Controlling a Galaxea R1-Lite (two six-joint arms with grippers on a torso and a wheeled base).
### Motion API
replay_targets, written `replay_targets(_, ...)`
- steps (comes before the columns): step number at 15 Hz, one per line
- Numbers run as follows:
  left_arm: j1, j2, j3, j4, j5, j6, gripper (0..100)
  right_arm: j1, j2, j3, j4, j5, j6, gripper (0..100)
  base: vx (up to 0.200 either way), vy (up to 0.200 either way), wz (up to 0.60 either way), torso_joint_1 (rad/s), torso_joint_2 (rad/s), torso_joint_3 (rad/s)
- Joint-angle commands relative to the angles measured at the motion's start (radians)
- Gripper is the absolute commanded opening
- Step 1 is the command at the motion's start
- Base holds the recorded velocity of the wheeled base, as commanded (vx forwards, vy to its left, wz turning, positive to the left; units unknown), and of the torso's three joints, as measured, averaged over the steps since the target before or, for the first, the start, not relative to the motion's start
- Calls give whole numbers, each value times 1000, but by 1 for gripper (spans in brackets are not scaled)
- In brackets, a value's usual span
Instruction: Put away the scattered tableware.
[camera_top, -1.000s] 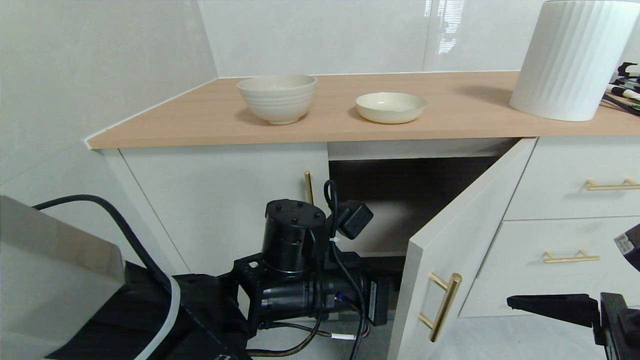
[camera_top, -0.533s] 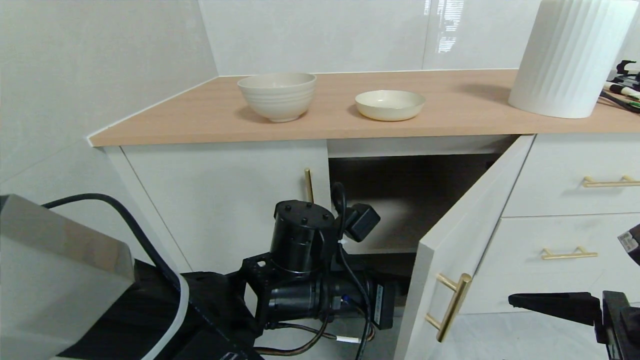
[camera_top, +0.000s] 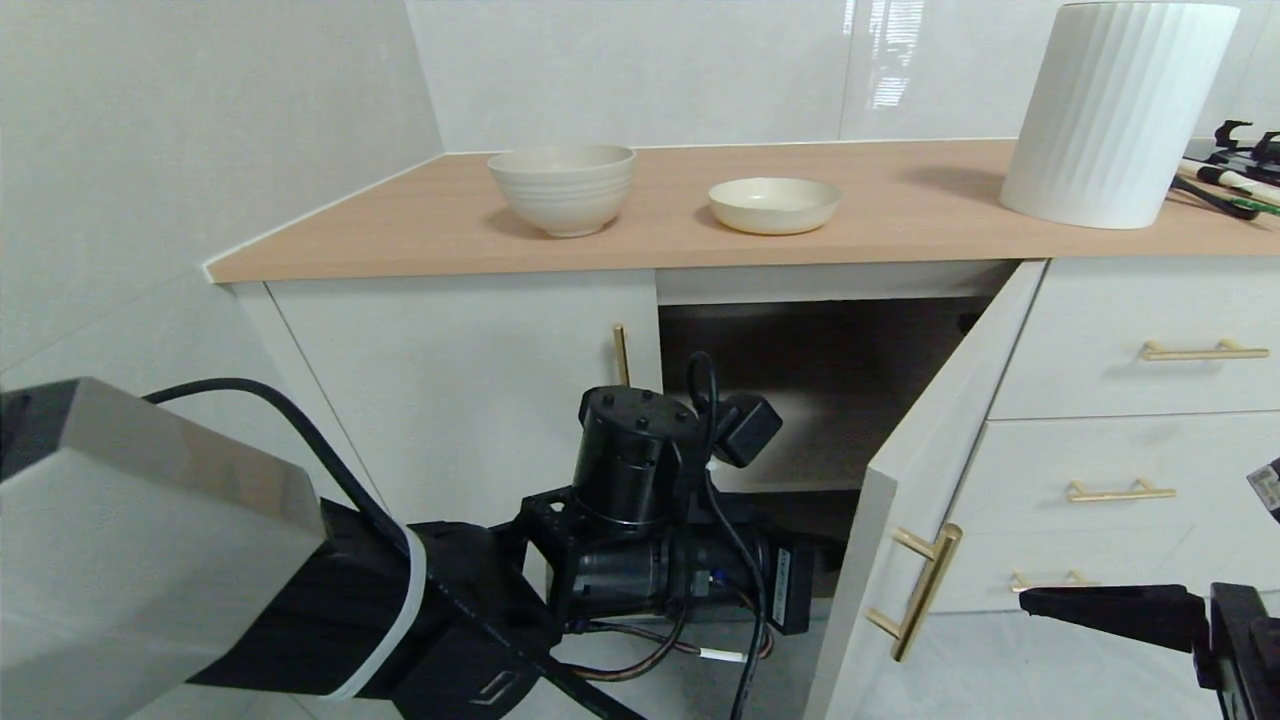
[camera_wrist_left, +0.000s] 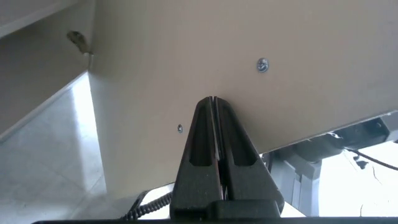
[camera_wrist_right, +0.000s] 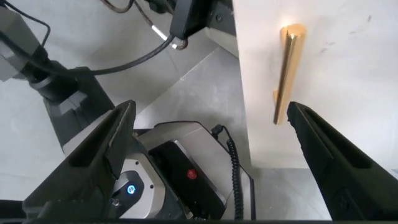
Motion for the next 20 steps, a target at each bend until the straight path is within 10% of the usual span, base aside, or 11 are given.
replay_targets(1,1,3,-3,-1,1,-1,0,2,-10,0,-1,3,0,100,0,0,0,0,0,0)
replay_targets(7,-39,23,-36,1,3,-1,0,11,-85,1,-1,165,0,100,-100,0,0,1,1,1)
replay_targets(12,-206,123,-254,93,100,-1,0,10,-142,14,-1,338,0,100,0,0,0,0,0,0)
replay_targets(20,-33,-113,-47,91,118,-25,0,-27,-17,9,-57,299,5,100,0,0,0,0,0,0)
